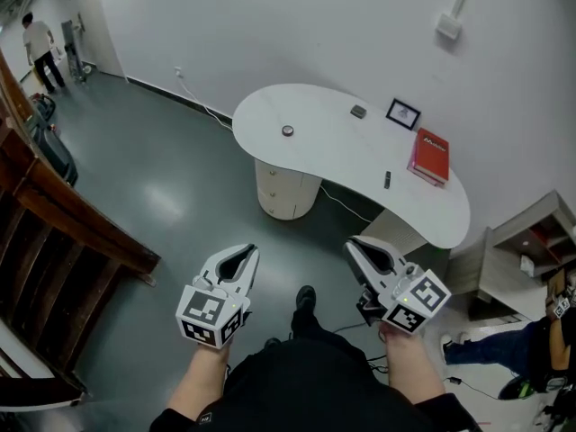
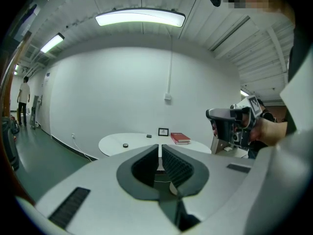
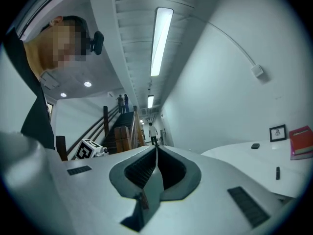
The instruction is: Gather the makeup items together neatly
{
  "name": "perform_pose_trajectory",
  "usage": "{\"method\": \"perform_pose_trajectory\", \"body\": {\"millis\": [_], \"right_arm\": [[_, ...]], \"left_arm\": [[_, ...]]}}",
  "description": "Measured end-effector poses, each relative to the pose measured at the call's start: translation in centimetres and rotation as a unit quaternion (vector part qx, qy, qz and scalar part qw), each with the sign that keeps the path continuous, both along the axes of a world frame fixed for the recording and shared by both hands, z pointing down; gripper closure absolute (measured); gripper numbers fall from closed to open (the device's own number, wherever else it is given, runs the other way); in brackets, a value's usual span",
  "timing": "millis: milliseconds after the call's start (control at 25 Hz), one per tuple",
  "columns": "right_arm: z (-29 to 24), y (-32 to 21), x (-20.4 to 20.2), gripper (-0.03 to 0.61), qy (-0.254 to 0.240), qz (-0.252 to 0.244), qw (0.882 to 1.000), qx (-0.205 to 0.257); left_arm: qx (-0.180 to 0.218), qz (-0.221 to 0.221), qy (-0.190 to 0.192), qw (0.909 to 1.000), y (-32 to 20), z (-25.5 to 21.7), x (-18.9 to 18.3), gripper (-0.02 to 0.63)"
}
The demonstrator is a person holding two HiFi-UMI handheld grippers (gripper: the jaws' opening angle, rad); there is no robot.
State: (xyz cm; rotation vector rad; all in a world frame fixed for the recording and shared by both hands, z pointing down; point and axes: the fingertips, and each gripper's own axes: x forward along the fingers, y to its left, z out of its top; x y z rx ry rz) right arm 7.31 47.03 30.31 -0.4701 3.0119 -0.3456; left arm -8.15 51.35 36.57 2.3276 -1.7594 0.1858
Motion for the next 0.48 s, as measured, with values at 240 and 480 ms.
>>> {"method": "perform_pose_trajectory", "body": {"millis": [240, 480], "right_arm": [[0.7, -7.5, -0.2, 0.541, -0.006, -0.007, 1.000, -0.020], [0.3, -15.3, 0.8, 0.541, -0.018, -0.010, 0.999, -0.026]], "left_arm": [[-0.011, 0.004, -0.006, 0.9999, -7.3, -0.1, 0.3, 0.584], [-0.013, 0.004, -0.012, 0.9998, -15.2, -0.9, 1.0, 0.584]]}}
